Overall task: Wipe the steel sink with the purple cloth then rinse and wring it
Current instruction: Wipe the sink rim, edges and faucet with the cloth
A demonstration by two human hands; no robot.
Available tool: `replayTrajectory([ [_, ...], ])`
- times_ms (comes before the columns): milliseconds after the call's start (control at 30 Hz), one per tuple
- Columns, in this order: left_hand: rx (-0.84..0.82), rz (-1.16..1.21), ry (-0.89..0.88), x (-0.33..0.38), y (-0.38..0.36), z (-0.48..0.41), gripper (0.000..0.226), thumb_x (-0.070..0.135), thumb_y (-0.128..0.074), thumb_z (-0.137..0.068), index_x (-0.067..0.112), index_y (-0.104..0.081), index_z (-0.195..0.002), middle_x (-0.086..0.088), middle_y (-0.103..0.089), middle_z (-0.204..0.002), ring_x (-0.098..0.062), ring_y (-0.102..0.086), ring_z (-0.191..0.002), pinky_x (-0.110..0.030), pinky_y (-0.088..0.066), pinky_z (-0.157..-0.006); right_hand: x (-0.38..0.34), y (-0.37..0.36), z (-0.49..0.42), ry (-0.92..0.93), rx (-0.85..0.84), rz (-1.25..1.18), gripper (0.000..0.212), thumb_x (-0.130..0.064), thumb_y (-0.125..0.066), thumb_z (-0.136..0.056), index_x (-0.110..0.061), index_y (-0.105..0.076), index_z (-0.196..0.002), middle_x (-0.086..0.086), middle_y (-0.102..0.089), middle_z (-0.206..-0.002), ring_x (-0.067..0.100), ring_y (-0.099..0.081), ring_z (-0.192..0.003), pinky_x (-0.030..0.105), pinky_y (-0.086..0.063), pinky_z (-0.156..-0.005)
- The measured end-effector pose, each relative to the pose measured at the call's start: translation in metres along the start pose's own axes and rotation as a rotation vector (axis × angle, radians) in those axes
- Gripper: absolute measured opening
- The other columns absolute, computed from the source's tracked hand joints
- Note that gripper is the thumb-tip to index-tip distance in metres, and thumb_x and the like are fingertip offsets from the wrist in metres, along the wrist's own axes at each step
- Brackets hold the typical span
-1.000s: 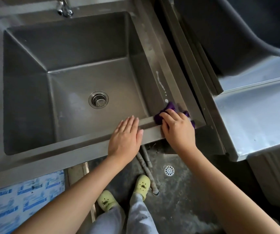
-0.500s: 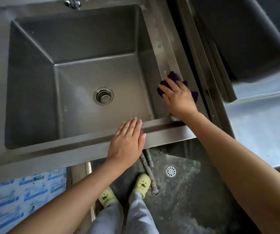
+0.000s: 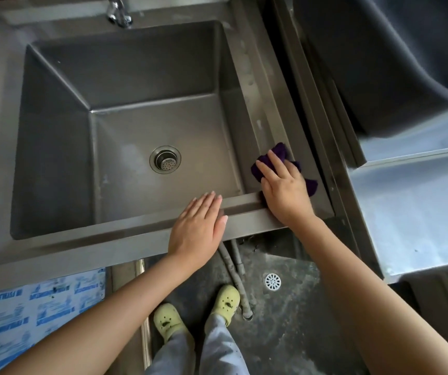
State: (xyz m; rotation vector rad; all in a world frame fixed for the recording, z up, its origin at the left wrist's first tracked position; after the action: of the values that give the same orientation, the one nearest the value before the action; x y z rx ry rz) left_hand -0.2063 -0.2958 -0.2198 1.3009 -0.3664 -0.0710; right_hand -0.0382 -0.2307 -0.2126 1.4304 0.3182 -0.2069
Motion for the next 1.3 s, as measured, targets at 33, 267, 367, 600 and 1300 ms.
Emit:
replayTrajectory([
  [33,-0.002,0.021,0.004,-0.001,0.0,0.0,0.072,0.048,0.0,-0.09,0.013,-0.029,-0.145,-0.003,-0.028,-0.153,-0.014,-0.023,-0.143,-0.025,-0.001,-0.116,-0.002,0.001,-0.006,0.004,0.014,0.01,0.042,-0.027,-0.036,-0.097,-0.025,-0.043,-0.138,0.003,-0.03,-0.153,0.034,-0.03,-0.135,0.047,-0.026,-0.111],
  [267,0.072,0.224,0.044,0.02,0.024,-0.056,0.059,0.039,-0.027,-0.1,0.015,-0.008,-0.15,-0.004,-0.004,-0.159,-0.015,-0.003,-0.147,-0.022,0.005,-0.113,-0.014,0.002,-0.098,-0.065,-0.113,-0.197,0.045,-0.034,-0.028,-0.099,-0.028,-0.032,-0.143,0.001,-0.019,-0.157,0.031,-0.017,-0.142,0.04,-0.012,-0.116],
  [367,0.196,0.36,0.052,0.037,0.05,-0.11,0.057,0.029,-0.033,-0.1,0.015,-0.009,-0.15,-0.005,-0.002,-0.16,-0.017,-0.003,-0.147,-0.022,0.0,-0.114,-0.009,0.021,-0.1,-0.052,-0.087,-0.585,0.045,-0.028,-0.032,-0.1,-0.021,-0.029,-0.145,0.003,-0.021,-0.156,0.02,-0.014,-0.145,0.029,-0.009,-0.117],
  [600,0.195,0.245,-0.036,0.068,0.038,-0.171,0.05,0.03,-0.037,-0.099,0.013,-0.029,-0.145,-0.007,-0.015,-0.158,-0.018,-0.005,-0.147,-0.027,-0.002,-0.117,0.038,0.03,-0.076,-0.065,0.02,-0.313,0.049,-0.022,-0.029,-0.101,-0.014,-0.017,-0.148,0.002,-0.01,-0.159,0.013,-0.002,-0.146,0.026,-0.001,-0.118],
  [1300,-0.048,-0.007,-0.026,0.011,0.078,-0.32,0.054,0.026,-0.04,-0.099,0.007,-0.023,-0.146,-0.012,-0.009,-0.158,-0.026,-0.005,-0.146,-0.037,-0.009,-0.119,0.027,0.027,-0.171,0.017,0.043,-0.043,0.055,-0.03,-0.026,-0.1,-0.012,-0.006,-0.149,0.006,-0.003,-0.159,0.016,0.005,-0.146,0.031,0.003,-0.119],
])
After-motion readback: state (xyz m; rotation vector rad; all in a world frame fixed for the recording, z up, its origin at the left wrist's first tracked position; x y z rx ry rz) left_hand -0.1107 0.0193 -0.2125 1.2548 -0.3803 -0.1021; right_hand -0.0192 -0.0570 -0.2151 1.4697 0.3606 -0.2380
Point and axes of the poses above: each hand's wrist, its own z-axis away from the middle knuckle, its own y-axis out of the back of the hand, x = y × z, the point moved 8 cm from there along -z, towards the middle knuckle
